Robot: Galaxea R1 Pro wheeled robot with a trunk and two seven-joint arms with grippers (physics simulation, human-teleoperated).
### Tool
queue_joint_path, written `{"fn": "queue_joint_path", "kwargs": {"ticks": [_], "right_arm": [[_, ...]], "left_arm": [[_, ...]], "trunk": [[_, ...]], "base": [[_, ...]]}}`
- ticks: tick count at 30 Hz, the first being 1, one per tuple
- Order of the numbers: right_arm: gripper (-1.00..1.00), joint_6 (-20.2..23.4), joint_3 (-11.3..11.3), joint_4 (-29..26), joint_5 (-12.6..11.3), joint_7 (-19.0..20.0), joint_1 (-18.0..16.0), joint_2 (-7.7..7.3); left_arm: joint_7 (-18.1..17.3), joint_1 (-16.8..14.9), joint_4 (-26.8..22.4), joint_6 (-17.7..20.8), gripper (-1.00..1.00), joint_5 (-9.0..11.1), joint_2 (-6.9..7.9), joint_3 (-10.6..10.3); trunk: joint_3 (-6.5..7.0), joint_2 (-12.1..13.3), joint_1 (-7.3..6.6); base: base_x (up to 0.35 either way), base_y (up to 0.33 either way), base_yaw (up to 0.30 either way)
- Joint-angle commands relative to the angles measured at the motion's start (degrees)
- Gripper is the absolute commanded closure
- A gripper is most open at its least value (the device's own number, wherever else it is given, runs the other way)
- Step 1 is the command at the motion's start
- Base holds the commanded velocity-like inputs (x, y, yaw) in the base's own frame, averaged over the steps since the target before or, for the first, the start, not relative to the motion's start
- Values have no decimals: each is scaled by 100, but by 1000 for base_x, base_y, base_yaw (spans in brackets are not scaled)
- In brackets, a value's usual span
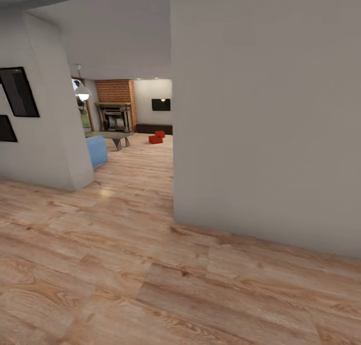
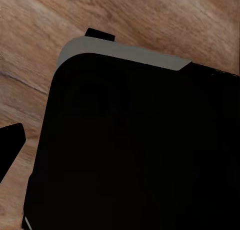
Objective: Move the two storage containers from the living room to the garage. In the garage, place one container on the floor and stack the other container on top of it (either order is fine).
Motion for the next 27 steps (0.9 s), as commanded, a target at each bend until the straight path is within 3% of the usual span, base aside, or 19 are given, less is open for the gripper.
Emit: {"fn": "queue_joint_path", "kwargs": {"ticks": [1,17,27], "right_arm": [[-100,-35,33,18,-33,20,-7,0],[-100,-34,33,18,-40,20,-7,2],[-100,-37,33,18,-51,20,-7,2]], "left_arm": [[0,-2,-1,-11,-100,31,-1,2],[-1,-2,-1,-15,-100,30,-1,5],[0,-2,-1,-15,-100,24,-1,2]], "trunk": [[-5,-3,3],[-5,-3,3],[-5,-3,3]], "base": [[326,0,268],[326,0,61],[326,0,231]]}}
